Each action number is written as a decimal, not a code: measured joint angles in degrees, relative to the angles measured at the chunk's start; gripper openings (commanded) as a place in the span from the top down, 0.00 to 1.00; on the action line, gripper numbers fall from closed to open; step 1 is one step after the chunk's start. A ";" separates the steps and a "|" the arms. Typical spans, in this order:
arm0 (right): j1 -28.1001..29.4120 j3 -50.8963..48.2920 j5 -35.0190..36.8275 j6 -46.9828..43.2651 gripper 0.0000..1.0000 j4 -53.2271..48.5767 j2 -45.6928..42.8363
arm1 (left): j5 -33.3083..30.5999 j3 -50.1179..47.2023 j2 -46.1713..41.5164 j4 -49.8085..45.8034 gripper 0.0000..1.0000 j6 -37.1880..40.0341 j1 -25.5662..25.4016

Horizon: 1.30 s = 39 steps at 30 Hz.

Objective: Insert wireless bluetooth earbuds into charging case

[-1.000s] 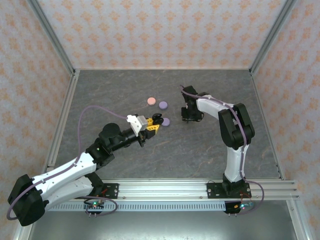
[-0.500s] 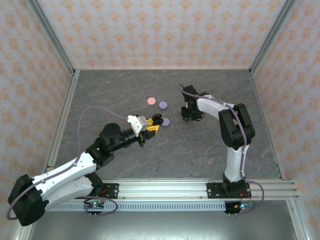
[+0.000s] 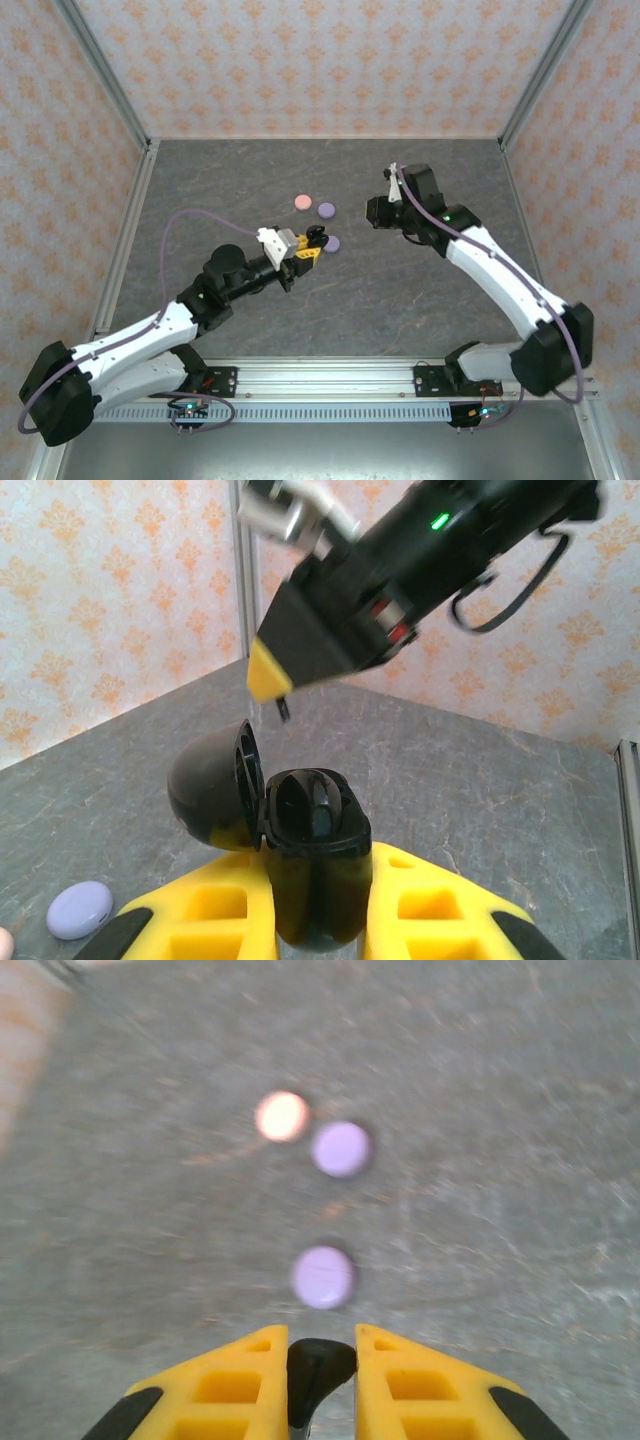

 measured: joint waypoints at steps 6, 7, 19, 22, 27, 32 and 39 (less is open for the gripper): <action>5.70 -3.39 -1.68 1.57 0.82 6.54 -7.04 | -0.20 0.02 2.60 1.14 1.00 -1.51 0.00; 6.58 -4.20 -1.68 1.68 0.82 7.52 -7.76 | -0.20 0.02 2.91 1.14 1.00 -1.73 0.00; 15.54 -8.17 -0.26 2.60 0.82 16.76 -10.36 | -1.05 1.20 5.31 2.01 1.00 -3.61 0.00; 15.91 -8.31 -0.07 2.78 0.82 17.33 -9.97 | -1.05 1.22 5.46 2.51 1.00 -3.74 0.00; 16.48 -8.31 -0.07 2.78 0.82 17.92 -8.00 | -1.05 1.25 5.64 2.93 1.00 -3.76 0.00; 16.79 -8.31 -0.09 2.78 0.82 17.88 -6.86 | -1.05 1.25 5.68 3.26 1.00 -3.76 0.00; 17.03 -8.31 -0.11 2.78 0.82 17.68 -6.64 | -1.05 1.25 5.68 3.28 1.00 -3.76 0.00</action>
